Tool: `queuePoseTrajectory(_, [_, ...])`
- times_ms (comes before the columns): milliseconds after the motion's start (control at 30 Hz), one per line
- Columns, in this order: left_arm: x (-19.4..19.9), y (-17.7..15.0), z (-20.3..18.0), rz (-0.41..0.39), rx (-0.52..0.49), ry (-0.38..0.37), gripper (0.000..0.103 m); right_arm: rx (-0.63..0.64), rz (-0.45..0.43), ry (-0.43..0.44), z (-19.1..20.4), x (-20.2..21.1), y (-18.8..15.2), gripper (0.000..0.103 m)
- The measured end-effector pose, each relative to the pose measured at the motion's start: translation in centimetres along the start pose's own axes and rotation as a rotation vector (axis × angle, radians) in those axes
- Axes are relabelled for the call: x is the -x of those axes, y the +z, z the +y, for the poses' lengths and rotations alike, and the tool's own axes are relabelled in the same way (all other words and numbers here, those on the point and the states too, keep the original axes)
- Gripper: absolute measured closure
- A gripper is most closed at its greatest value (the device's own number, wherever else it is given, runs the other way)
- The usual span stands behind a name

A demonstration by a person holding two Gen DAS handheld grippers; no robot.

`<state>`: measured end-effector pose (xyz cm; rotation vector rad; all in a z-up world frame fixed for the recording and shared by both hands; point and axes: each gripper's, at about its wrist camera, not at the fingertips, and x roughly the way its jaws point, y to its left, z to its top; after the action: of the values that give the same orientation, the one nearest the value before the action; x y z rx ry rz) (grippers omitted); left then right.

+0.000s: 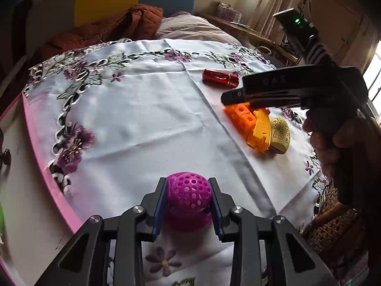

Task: Organize rigid objects
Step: 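Grasp the magenta ball with the left gripper while the right grasps the orange cubes, then carry the magenta ball into the tray and open the left gripper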

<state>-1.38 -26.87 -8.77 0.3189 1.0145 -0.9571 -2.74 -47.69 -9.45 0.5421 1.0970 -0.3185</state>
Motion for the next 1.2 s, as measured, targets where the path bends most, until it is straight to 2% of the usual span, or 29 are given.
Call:
queuePoseTrajectory(67, [0.6, -0.1, 0.3, -0.009, 0.011, -0.005, 0.070, 0.019, 0.043, 0.057, 0.5, -0.8, -0.1, 0.045])
queuePoseTrajectory(167, [1.4, -0.3, 0.8, -0.028, 0.034, -0.012, 0.070, 0.011, 0.006, 0.101, 0.4, -0.1, -0.2, 0.045])
queuePoseTrajectory(333, [2.7, -0.7, 1.4, -0.054, 0.055, -0.016, 0.070, -0.016, 0.005, 0.070, 0.0, 0.1, -0.2, 0.044])
queuePoseTrajectory(600, [4.6, -1.4, 2.3, -0.094, 0.086, -0.018, 0.070, 0.104, 0.017, 0.024, 2.2, -0.3, -0.7, 0.045])
queuePoseTrajectory(633, [4.7, -1.4, 2.3, -0.097, 0.087, -0.018, 0.070, 0.121, 0.026, 0.002, 2.4, -0.6, -0.8, 0.050])
queuePoseTrajectory(667, [4.9, -1.5, 2.4, -0.102, 0.090, -0.018, 0.070, 0.138, 0.032, -0.021, 2.5, -0.9, -0.9, 0.078])
queuePoseTrajectory(767, [5.5, -1.6, 2.5, -0.111, 0.097, -0.022, 0.070, 0.209, 0.034, -0.105, 3.2, -1.3, -1.2, 0.076])
queuePoseTrajectory(1033, [7.8, -1.8, 4.2, -0.150, 0.156, -0.029, 0.070, 0.195, 0.052, -0.089, 2.9, -1.4, -1.1, 0.075])
queuePoseTrajectory(1200, [10.2, -1.9, 7.9, -0.199, 0.266, -0.007, 0.070, 0.249, 0.049, -0.133, 3.8, -1.6, -1.4, 0.075])
